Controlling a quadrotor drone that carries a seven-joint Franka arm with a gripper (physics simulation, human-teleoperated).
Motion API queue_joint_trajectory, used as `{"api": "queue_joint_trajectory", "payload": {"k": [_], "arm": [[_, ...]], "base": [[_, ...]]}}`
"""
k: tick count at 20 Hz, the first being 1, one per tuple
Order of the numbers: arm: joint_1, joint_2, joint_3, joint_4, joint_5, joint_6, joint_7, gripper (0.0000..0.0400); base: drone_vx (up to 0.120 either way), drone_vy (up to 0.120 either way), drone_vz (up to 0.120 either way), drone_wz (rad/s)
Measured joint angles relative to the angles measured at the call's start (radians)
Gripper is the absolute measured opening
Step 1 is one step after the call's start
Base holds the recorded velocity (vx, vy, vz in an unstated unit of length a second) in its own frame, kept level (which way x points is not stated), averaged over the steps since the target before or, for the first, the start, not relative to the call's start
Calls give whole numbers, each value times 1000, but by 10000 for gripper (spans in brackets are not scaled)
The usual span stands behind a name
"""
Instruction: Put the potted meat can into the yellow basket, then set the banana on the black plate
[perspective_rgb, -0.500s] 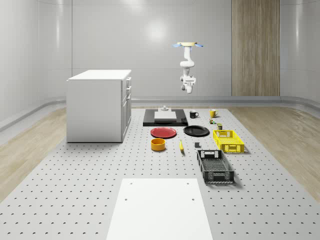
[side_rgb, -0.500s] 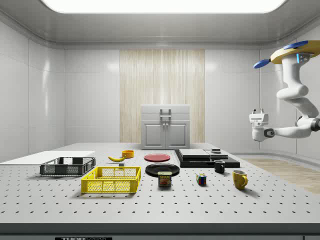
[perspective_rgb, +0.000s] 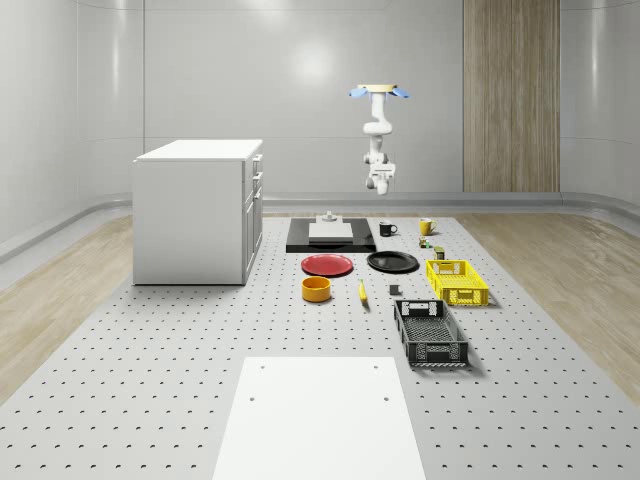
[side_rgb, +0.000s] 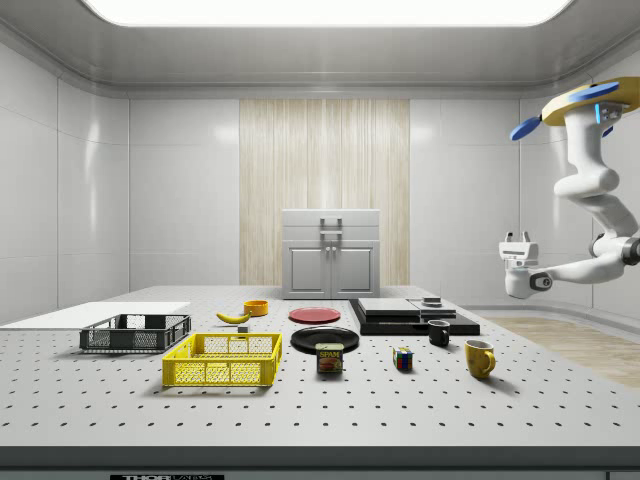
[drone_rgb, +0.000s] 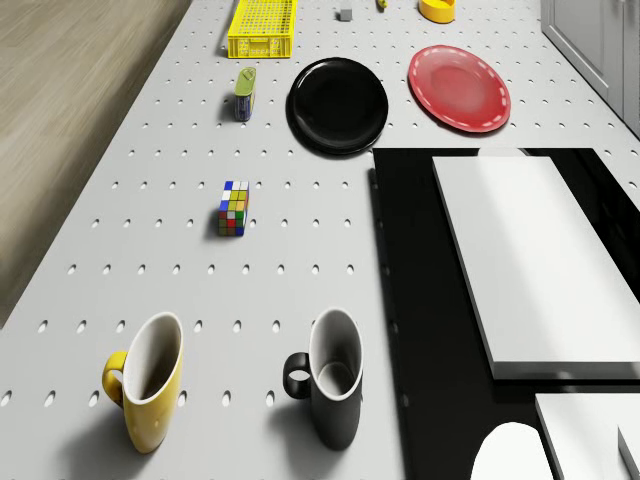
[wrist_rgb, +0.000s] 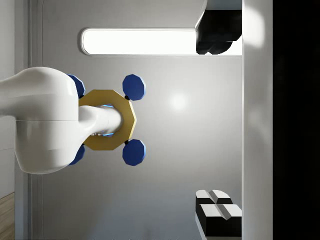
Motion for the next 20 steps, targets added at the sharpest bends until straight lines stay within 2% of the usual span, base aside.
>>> {"api": "queue_joint_trajectory", "payload": {"k": [7, 20], "arm": [[-2, 27, 1, 72, 1, -39, -1, 400], [-3, 30, 2, 89, 1, -43, -1, 400]], "base": [[120, 120, 0, 0], [120, 120, 0, 0]]}}
